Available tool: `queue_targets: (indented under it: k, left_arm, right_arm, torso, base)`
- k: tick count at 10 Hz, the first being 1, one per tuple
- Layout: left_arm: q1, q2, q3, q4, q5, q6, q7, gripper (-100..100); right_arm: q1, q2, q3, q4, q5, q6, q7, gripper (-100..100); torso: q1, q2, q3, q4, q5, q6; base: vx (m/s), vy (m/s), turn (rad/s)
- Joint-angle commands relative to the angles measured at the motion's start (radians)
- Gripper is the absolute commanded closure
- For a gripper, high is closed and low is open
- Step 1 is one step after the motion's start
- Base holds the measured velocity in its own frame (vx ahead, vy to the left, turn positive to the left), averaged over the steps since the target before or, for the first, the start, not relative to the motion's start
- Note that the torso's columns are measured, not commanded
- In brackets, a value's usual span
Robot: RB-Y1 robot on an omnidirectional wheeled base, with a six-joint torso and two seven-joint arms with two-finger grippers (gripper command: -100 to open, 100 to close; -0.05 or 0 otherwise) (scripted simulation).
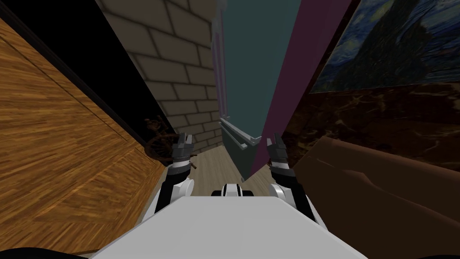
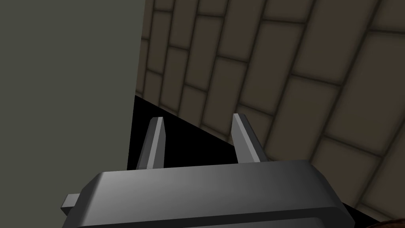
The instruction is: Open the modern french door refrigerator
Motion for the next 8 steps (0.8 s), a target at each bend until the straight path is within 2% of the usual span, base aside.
queue_targets:
  k: [1, 4, 5, 8]
  left_arm:
    - [0.0, 0.0, 0.0, 0.0, 0.0, 0.0, 0.0, 0]
    - [0.0, 0.0, 0.0, 0.0, 0.0, 0.0, 0.0, 0]
    - [0.0, 0.0, 0.0, 0.0, 0.0, 0.0, 0.0, 0]
    - [0.0, 0.0, 0.0, 0.0, 0.0, 0.0, 0.0, 0]
  right_arm:
    - [-0.009, -0.078, -0.009, 0.021, 0.024, 0.03, 0.012, -100]
    - [-0.02, -0.17, -0.018, 0.056, 0.067, 0.075, 0.033, -100]
    - [-0.02, -0.177, -0.018, 0.056, 0.067, 0.075, 0.033, -100]
    - [-0.033, -0.27, -0.03, 0.099, 0.121, 0.13, 0.061, -100]
  torso:
    - [0.0, 0.002, -0.005, 0.003, 0.0, 0.0]
    - [0.0, 0.004, -0.005, 0.004, 0.0, 0.0]
    - [-0.001, 0.003, -0.006, 0.004, 0.0, 0.0]
    - [-0.002, 0.004, -0.005, 0.004, -0.001, 0.0]
  base:
    - [0.025, 0.069, 0.05]
    - [0.038, 0.096, 0.061]
    - [0.036, 0.077, 0.026]
    - [0.043, 0.088, 0.078]
